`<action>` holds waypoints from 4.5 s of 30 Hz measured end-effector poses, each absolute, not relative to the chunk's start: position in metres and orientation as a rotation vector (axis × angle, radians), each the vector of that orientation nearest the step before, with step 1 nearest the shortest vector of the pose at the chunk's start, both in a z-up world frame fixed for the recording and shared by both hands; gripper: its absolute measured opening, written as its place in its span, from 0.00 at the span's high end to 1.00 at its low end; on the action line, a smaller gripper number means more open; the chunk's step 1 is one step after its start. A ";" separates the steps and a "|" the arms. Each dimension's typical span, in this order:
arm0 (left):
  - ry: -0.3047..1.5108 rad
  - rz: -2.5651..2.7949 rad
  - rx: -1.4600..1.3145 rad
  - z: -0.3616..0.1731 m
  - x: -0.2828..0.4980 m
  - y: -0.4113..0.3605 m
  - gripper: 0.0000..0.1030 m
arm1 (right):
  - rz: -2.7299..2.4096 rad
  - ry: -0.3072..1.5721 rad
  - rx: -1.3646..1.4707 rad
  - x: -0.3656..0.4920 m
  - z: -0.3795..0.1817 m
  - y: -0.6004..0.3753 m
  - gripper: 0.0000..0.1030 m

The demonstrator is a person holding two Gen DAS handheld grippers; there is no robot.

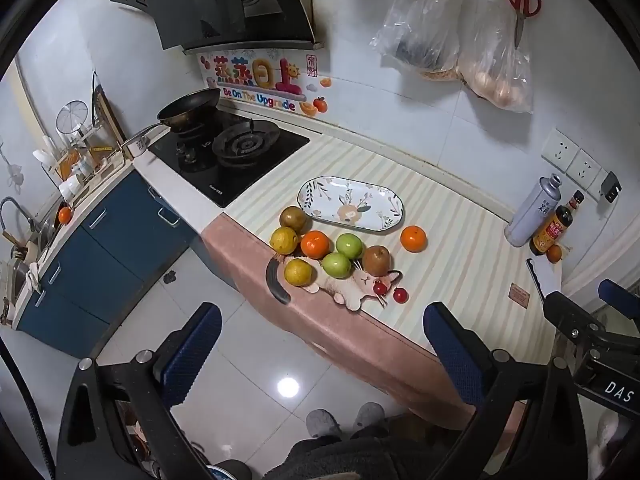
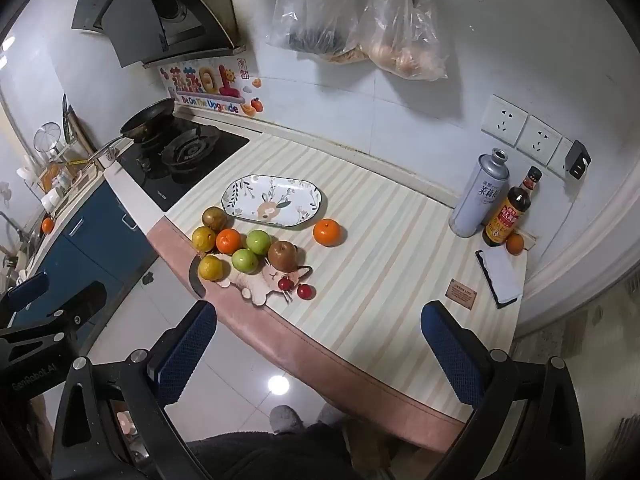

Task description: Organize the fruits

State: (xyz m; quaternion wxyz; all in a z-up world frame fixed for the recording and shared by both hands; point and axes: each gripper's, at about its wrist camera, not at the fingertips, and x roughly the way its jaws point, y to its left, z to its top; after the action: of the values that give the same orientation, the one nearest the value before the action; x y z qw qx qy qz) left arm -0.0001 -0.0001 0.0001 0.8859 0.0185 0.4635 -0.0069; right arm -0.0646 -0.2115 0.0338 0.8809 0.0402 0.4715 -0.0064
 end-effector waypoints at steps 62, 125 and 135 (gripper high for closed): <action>0.977 -0.012 0.026 -0.006 -0.010 0.005 0.00 | 0.004 0.989 0.064 -0.062 0.033 -0.196 0.00; 1.356 0.205 0.031 -0.229 0.247 0.113 0.05 | 0.024 1.380 0.281 0.186 -0.251 -0.165 0.07; 1.473 -0.074 0.221 -0.303 0.322 0.097 0.09 | -0.044 1.532 0.356 0.225 -0.319 -0.140 0.16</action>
State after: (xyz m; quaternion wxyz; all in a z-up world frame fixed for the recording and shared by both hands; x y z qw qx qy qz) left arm 0.3219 0.0974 -0.3031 0.7345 0.1005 0.6703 -0.0338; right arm 0.2253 -0.1403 -0.3191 0.7062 0.1603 0.6893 -0.0199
